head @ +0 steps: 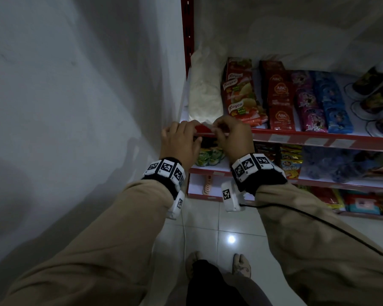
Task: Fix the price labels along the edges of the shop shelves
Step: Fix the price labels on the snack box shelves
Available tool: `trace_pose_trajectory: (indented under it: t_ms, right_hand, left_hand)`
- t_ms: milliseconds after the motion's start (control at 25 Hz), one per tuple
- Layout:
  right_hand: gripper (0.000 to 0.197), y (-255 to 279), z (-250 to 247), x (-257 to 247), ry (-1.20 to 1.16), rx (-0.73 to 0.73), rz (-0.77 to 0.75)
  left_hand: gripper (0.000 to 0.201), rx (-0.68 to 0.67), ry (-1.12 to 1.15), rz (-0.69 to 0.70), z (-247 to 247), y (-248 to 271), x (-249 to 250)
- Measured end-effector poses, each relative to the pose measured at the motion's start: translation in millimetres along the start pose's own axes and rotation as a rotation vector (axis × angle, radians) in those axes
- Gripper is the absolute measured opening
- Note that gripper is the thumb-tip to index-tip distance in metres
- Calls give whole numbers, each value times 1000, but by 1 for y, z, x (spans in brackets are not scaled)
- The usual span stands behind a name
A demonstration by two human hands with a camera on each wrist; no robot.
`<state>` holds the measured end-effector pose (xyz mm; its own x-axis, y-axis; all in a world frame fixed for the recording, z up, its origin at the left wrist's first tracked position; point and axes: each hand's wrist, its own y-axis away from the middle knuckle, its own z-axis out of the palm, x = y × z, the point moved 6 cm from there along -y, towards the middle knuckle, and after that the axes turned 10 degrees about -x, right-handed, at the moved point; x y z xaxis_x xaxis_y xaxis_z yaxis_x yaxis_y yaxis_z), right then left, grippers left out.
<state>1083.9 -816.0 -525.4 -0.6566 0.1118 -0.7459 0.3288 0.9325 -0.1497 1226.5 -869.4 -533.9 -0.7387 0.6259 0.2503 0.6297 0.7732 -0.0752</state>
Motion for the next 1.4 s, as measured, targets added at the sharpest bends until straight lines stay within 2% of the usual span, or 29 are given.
trace_pose_trajectory:
  t_ms: [160,360,440,520,600,720,800,920,1120,1280,1400]
  right_hand:
    - [11,-4,-4,6,-292,81,116]
    - [23,2,15,8,-497,0,185]
    - [23,6,18,7,-483,-22,182]
    - [25,9,12,2,-396,-14,109]
    - [30,7,1,-9,-197,-9,-30]
    - [23,-4,-4,-18,134,-93,-160]
    - [18,-9,-9,-14,117,-98,-119]
    - [13,-8,-17,-3,-54,12,-35]
    - [14,-6,-3,1,-67,6,-1]
    - [16,0,-3,-5,-74,119,-34]
    - [15,0,-2,-3,-85,110,-34]
  left_hand:
    - [38,1,108,-50,-2,-6,-1]
    - [29,-15,146,-88,-2,-8,-1]
    - [23,-32,137,-98,-2,-9,-2]
    - [19,-36,87,-88,-4,-11,-3]
    - [18,-40,17,-45,-6,-11,-1]
    - [19,-46,-47,2,-8,-10,2]
    - [22,-43,-64,-5,-9,-10,2]
    - [28,-55,-41,-15,-8,-9,1]
    - [43,-68,35,-39,-6,-11,-3]
    - [47,-58,59,-56,-4,-13,-4]
    - [44,-41,83,-45,-2,-11,-4]
